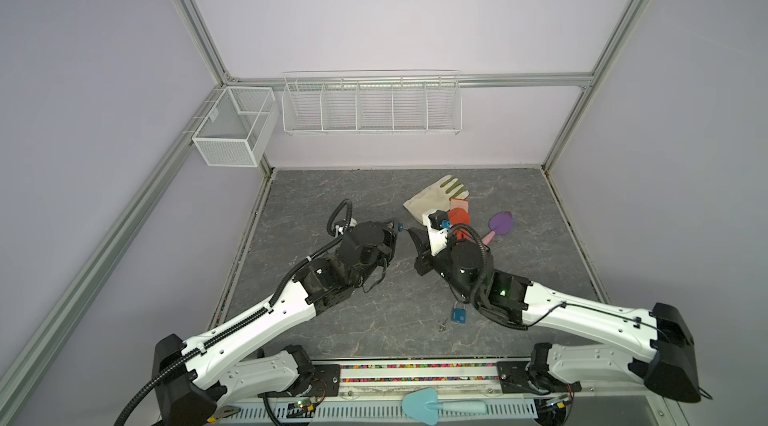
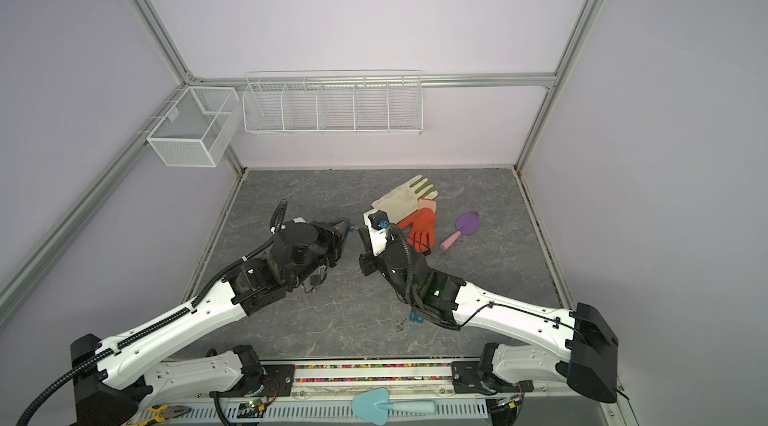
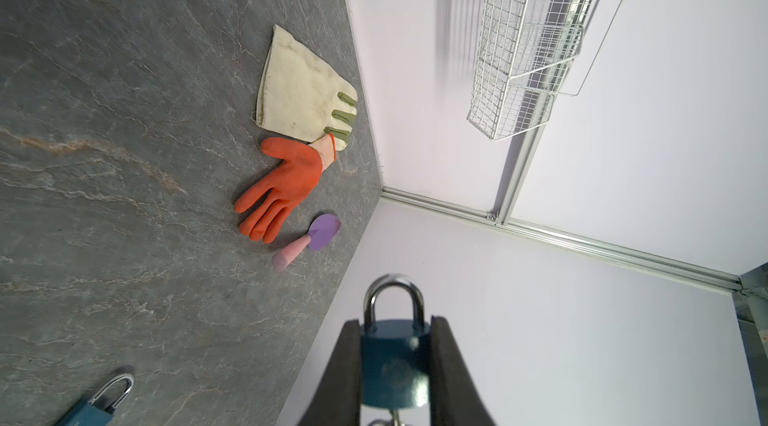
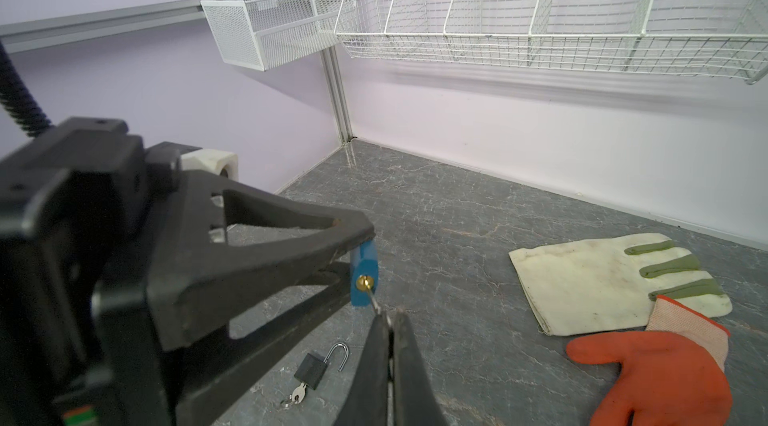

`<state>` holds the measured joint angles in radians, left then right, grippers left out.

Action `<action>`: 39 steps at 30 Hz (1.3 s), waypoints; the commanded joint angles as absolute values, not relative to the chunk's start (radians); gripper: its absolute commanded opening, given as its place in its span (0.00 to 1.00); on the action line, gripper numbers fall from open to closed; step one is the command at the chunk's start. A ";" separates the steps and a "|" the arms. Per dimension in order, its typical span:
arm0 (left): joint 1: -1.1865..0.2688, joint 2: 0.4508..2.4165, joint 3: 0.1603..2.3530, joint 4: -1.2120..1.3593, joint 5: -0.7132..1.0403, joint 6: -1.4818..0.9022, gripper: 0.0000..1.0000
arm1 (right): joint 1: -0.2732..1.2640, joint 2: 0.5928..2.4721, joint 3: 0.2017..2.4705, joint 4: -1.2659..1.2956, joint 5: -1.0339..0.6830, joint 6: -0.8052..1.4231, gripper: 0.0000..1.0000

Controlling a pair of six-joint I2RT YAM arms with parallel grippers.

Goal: Unlock with the key

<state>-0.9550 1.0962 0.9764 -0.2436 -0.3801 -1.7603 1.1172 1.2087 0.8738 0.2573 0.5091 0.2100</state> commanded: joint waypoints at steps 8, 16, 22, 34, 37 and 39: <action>-0.953 1.092 0.982 -0.233 -0.396 -1.776 0.00 | 1.129 1.209 0.873 0.297 0.529 0.188 0.06; -0.953 1.089 0.979 -0.239 -0.411 -1.778 0.00 | 1.132 1.207 0.873 0.299 0.521 0.181 0.07; -0.953 1.091 0.985 -0.239 -0.405 -1.777 0.00 | 1.135 1.205 0.873 0.310 0.543 0.170 0.06; -0.953 1.090 0.983 -0.230 -0.393 -1.776 0.00 | 1.134 1.251 0.916 0.322 0.563 0.148 0.06; -0.953 1.087 0.983 -0.233 -0.396 -1.776 0.00 | 1.135 1.240 0.901 0.328 0.564 0.151 0.07; -0.953 1.083 0.983 -0.235 -0.400 -1.776 0.00 | 1.135 1.230 0.893 0.329 0.569 0.153 0.07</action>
<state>-0.9497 1.0962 0.9768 -0.2443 -0.3958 -1.7603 1.1297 1.2396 0.8955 0.2974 0.5465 0.1719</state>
